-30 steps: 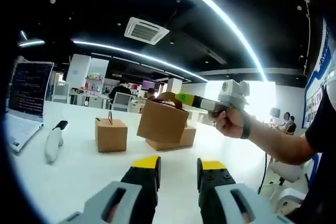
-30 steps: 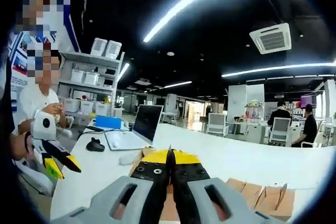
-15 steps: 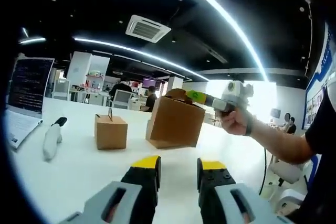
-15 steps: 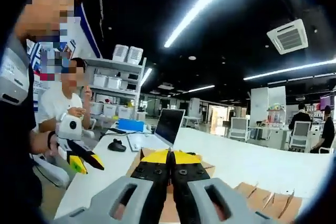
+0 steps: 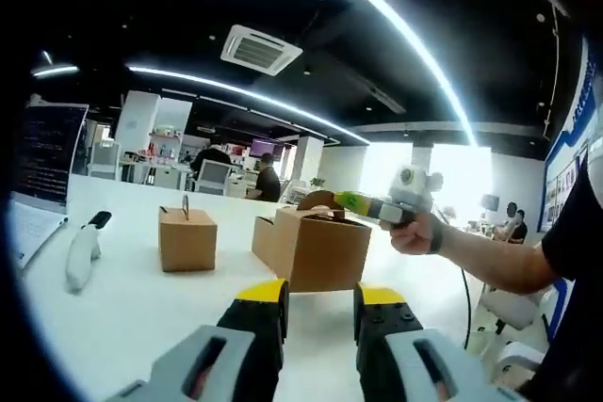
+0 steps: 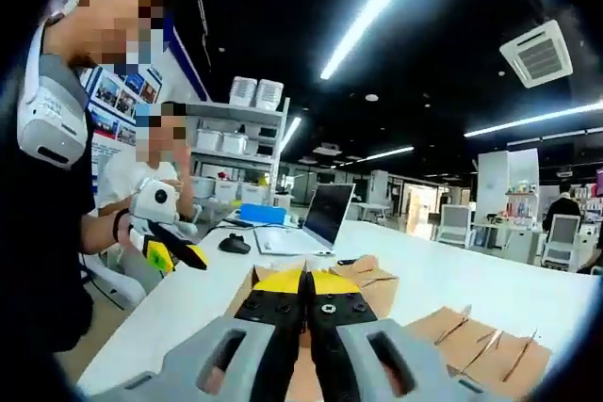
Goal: Pick up one paper box from the group, open the paper box, and remove the item inside
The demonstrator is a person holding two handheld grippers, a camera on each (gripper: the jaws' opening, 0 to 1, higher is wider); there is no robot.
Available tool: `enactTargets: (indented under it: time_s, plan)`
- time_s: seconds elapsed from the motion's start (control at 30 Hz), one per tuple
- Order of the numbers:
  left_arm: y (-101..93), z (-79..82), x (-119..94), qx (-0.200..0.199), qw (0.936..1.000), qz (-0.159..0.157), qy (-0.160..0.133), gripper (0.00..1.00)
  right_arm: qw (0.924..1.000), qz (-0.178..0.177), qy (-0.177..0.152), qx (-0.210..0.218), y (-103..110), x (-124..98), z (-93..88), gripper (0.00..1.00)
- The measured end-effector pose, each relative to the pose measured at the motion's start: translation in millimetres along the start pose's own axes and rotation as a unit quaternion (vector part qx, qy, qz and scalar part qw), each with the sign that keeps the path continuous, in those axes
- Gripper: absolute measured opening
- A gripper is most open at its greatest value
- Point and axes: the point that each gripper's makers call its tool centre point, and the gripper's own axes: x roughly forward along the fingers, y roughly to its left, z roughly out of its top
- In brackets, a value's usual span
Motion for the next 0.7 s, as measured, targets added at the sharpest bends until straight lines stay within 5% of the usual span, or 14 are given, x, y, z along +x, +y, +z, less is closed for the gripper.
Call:
enactTargets:
  time_s: [0.7]
  plan:
    - [-4.3, -6.0, 13, -0.007, 0.9998, -0.002, 0.018, 0.3, 0.9984, 0.04, 0.039, 0.008, 10, -6, -35.1, 0.03]
